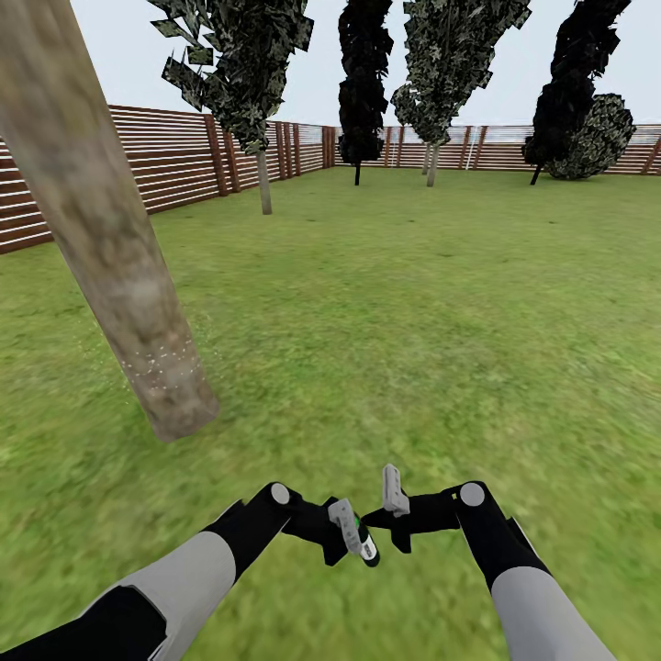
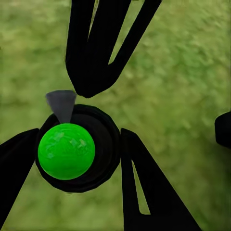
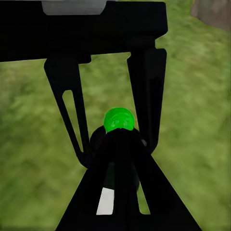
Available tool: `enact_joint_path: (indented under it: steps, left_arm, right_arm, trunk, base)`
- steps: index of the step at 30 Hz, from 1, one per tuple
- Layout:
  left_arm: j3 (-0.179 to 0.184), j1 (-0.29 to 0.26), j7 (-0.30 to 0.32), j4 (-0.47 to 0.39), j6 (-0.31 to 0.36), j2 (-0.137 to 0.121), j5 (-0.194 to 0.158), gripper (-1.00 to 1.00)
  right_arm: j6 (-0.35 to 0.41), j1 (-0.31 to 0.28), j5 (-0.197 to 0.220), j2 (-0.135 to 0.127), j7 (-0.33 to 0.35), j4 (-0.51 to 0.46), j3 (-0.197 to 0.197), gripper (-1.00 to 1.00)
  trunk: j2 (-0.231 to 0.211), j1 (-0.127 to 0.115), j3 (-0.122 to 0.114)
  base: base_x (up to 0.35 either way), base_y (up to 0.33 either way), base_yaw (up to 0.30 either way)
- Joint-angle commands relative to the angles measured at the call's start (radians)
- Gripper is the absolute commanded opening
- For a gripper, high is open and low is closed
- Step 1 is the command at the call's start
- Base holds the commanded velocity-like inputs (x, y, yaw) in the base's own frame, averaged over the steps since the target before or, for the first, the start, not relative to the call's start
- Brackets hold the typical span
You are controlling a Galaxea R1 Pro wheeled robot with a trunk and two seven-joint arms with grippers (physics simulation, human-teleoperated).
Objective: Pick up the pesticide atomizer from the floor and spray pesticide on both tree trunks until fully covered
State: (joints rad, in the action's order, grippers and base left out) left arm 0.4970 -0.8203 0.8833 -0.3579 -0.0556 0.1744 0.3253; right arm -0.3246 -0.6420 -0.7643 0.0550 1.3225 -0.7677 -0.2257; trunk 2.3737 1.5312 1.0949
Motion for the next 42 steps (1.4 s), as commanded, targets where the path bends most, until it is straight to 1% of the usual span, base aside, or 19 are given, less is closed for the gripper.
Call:
enact_joint_path:
  steps: [1,2,4,10,13,15,18,19,20,23,25,28,29,31,32,34,36,37,42]
  left_arm:
    - [-0.002,0.000,0.003,-0.001,-0.006,0.000,-0.011,-1.00]
    - [-0.001,0.000,0.004,-0.001,-0.007,0.000,-0.027,-1.00]
    - [-0.001,0.000,0.005,-0.001,-0.007,0.000,-0.042,-1.00]
    - [-0.001,0.000,0.005,0.007,-0.007,0.000,-0.045,-1.00]
    - [0.001,0.000,0.004,0.011,-0.007,-0.009,-0.038,-1.00]
    - [0.003,0.003,0.003,0.013,-0.003,-0.027,-0.036,-1.00]
    - [0.006,0.007,-0.001,0.012,0.007,-0.077,-0.026,-1.00]
    - [0.005,0.007,-0.002,0.010,0.011,-0.098,-0.014,-1.00]
    - [0.004,0.007,-0.002,0.008,0.016,-0.108,-0.006,-1.00]
    - [0.003,0.007,-0.004,0.002,0.072,-0.124,0.012,-1.00]
    - [0.003,0.007,-0.004,0.001,0.082,-0.128,0.015,-1.00]
    - [0.003,0.008,-0.007,0.003,0.086,-0.147,0.017,-1.00]
    - [0.004,0.010,-0.020,0.005,0.085,-0.155,0.017,-1.00]
    - [0.005,0.013,-0.034,0.008,0.085,-0.159,0.017,-1.00]
    - [0.007,0.018,-0.036,0.008,0.085,-0.160,0.017,-1.00]
    - [0.006,0.028,-0.038,0.010,0.084,-0.158,0.017,-1.00]
    - [0.005,0.055,-0.039,0.002,0.074,-0.158,0.016,-1.00]
    - [0.005,0.061,-0.038,0.001,0.072,-0.158,0.015,-1.00]
    - [0.003,0.087,-0.039,-0.002,0.076,-0.150,0.016,-1.00]
  right_arm:
    - [-0.005,-0.001,-0.007,0.002,0.004,-0.001,-0.006,-1.00]
    - [-0.005,-0.001,-0.007,0.002,0.004,-0.001,-0.006,-1.00]
    - [-0.005,-0.001,-0.007,0.002,0.003,-0.002,-0.006,-1.00]
    - [-0.005,-0.001,-0.007,0.001,0.004,-0.001,-0.006,-1.00]
    - [-0.007,-0.001,-0.007,0.000,0.004,0.006,-0.007,-1.00]
    - [-0.009,-0.001,-0.007,-0.003,0.004,0.008,-0.008,-1.00]
    - [-0.010,-0.001,-0.007,-0.006,0.003,0.007,-0.009,-1.00]
    - [-0.010,-0.001,-0.008,-0.009,0.003,0.007,-0.009,-1.00]
    - [-0.010,-0.001,-0.009,-0.010,0.003,0.006,-0.008,-1.00]
    - [-0.010,-0.001,-0.014,-0.012,0.003,0.007,-0.007,-1.00]
    - [-0.010,0.000,-0.017,-0.013,0.003,0.009,-0.006,-1.00]
    - [-0.012,0.004,-0.018,-0.016,0.001,0.029,-0.007,-1.00]
    - [-0.013,0.005,-0.018,-0.034,-0.002,0.068,-0.007,-1.00]
    - [-0.014,0.005,-0.017,-0.086,-0.013,0.193,-0.007,-1.00]
    - [-0.014,0.005,-0.017,-0.109,-0.038,0.261,-0.007,-1.00]
    - [-0.014,0.005,-0.018,-0.151,-0.164,0.417,-0.006,-1.00]
    - [-0.014,0.005,-0.018,-0.162,-0.299,0.525,-0.006,-1.00]
    - [-0.014,0.005,-0.018,-0.163,-0.322,0.542,-0.006,-1.00]
    - [-0.016,0.009,-0.017,-0.175,-0.343,0.560,-0.006,-1.00]
  trunk:
    - [0.000,0.000,0.001]
    - [0.000,0.000,0.001]
    - [0.000,0.000,0.001]
    - [0.000,0.000,0.001]
    - [0.000,0.000,0.001]
    - [0.000,0.000,0.001]
    - [0.000,0.000,0.001]
    - [0.000,0.000,0.001]
    - [0.000,0.000,0.001]
    - [0.000,0.000,0.001]
    - [0.000,0.000,0.001]
    - [0.000,0.000,0.001]
    - [0.000,0.000,0.001]
    - [0.000,0.000,0.001]
    - [0.000,0.000,0.001]
    - [0.000,0.000,0.001]
    - [0.000,0.000,0.001]
    - [0.000,0.000,0.001]
    - [0.000,0.000,0.001]
  base:
    - [0.000,0.000,0.000]
    - [0.000,0.000,0.000]
    - [0.000,0.000,0.000]
    - [0.000,0.000,0.000]
    - [0.000,0.000,0.000]
    - [0.000,0.000,0.000]
    - [0.000,0.000,0.000]
    - [0.000,0.000,0.000]
    - [0.000,0.000,0.000]
    - [0.000,0.000,0.000]
    - [0.000,0.000,0.000]
    - [0.000,0.000,0.000]
    - [0.000,0.000,0.000]
    - [0.000,0.000,0.000]
    - [0.000,0.000,0.000]
    - [0.000,0.000,0.000]
    - [0.000,0.000,0.000]
    - [0.000,0.000,0.000]
    - [0.000,0.000,0.000]
